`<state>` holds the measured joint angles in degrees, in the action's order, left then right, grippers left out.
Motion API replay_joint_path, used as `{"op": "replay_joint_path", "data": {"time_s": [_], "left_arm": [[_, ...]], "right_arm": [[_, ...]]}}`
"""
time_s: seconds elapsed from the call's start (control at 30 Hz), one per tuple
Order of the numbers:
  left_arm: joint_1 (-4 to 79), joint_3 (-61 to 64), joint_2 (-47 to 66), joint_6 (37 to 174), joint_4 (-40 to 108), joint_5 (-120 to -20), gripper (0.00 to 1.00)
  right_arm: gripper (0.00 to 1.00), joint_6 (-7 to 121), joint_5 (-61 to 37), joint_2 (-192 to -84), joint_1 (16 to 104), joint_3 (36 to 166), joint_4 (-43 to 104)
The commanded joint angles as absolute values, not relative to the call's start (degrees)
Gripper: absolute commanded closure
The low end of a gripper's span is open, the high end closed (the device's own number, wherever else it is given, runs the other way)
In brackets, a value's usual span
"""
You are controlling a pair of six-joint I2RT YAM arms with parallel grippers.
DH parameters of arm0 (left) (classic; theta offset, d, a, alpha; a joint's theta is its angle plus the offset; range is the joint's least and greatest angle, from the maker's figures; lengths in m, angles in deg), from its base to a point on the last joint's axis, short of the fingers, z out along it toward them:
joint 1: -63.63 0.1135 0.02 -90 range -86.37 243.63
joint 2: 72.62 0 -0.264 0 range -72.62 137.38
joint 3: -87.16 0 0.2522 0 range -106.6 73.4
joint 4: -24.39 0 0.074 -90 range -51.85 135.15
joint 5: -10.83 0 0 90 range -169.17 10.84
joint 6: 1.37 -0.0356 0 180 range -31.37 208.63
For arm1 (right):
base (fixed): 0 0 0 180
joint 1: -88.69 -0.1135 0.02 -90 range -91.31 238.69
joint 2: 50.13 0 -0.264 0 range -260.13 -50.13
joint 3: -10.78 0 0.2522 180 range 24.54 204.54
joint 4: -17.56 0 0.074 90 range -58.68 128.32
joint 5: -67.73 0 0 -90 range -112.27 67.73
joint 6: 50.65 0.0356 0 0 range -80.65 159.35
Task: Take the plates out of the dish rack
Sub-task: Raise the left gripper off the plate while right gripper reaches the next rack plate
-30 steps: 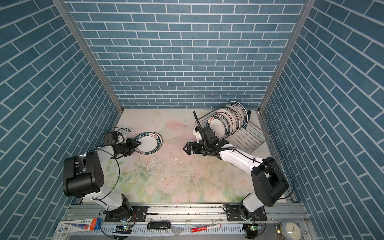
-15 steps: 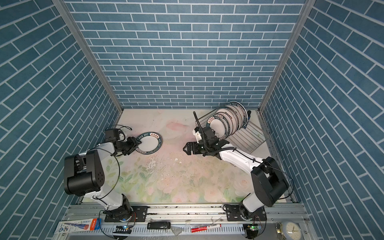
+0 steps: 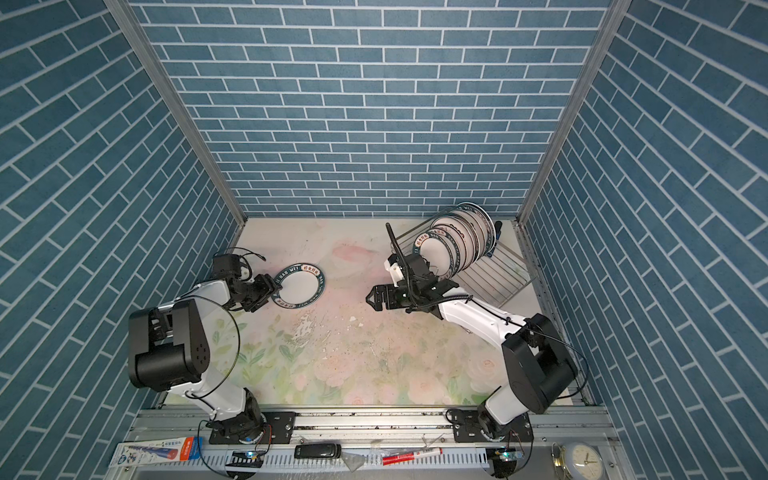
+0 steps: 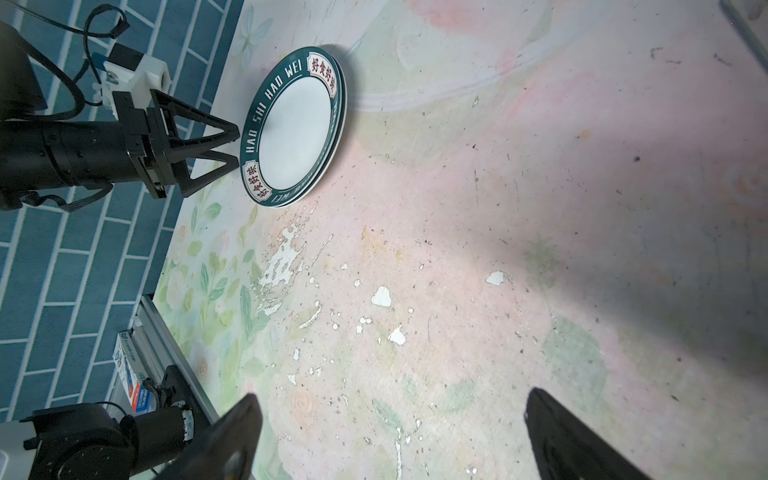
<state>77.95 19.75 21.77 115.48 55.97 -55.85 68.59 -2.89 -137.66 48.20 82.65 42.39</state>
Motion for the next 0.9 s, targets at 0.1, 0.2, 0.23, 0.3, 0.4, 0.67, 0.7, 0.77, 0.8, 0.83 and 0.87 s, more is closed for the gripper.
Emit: {"op": "replay_joint_path", "data": {"time_s": [0.1, 0.2, 0.23, 0.3, 0.4, 0.67, 0.7, 0.77, 0.8, 0.83, 0.87], "left_arm": [[77.77, 21.20, 15.56, 114.00, 59.98, -62.65, 0.24], [77.70, 22.82, 12.65, 113.70, 59.94, -63.51, 0.23], [77.77, 23.39, 11.92, 113.58, 59.80, -63.40, 0.23], [77.71, 24.61, 9.94, 113.58, 59.25, -63.22, 0.22], [77.70, 26.03, 7.93, 113.33, 58.18, -61.99, 0.17], [77.73, 27.12, 6.54, 113.35, 57.57, -61.73, 0.01], [77.76, 27.12, 6.85, 113.40, 57.57, -61.47, 0.01], [77.72, 27.54, 6.98, 113.40, 57.23, -60.59, 0.01], [77.69, 27.91, 6.85, 113.59, 56.86, -60.14, 0.01], [77.67, 28.37, 6.71, 113.58, 56.49, -59.73, 0.01], [77.49, 28.82, 6.45, 113.70, 56.27, -59.53, 0.01]], "right_arm": [[0.01, 61.41, -15.67, -133.09, 48.06, 87.38, 54.31], [0.01, 58.19, -21.79, -129.48, 48.35, 89.67, 57.98], [0.01, 57.35, -23.74, -128.52, 48.59, 90.42, 59.09], [0.01, 55.21, -28.43, -126.67, 49.67, 92.49, 61.92], [0.01, 52.71, -31.89, -124.92, 52.57, 94.05, 64.15], [0.01, 45.36, -31.23, -124.54, 63.19, 92.81, 58.56], [0.01, 45.26, -29.22, -125.16, 64.48, 92.66, 57.54], [0.01, 45.32, -28.03, -126.67, 65.86, 92.68, 56.02], [0.01, 45.65, -27.55, -127.60, 66.39, 92.82, 55.51], [0.01, 46.04, -26.98, -128.30, 66.65, 93.00, 55.01], [0.01, 46.11, -26.97, -129.12, 66.77, 93.15, 54.24]]}}
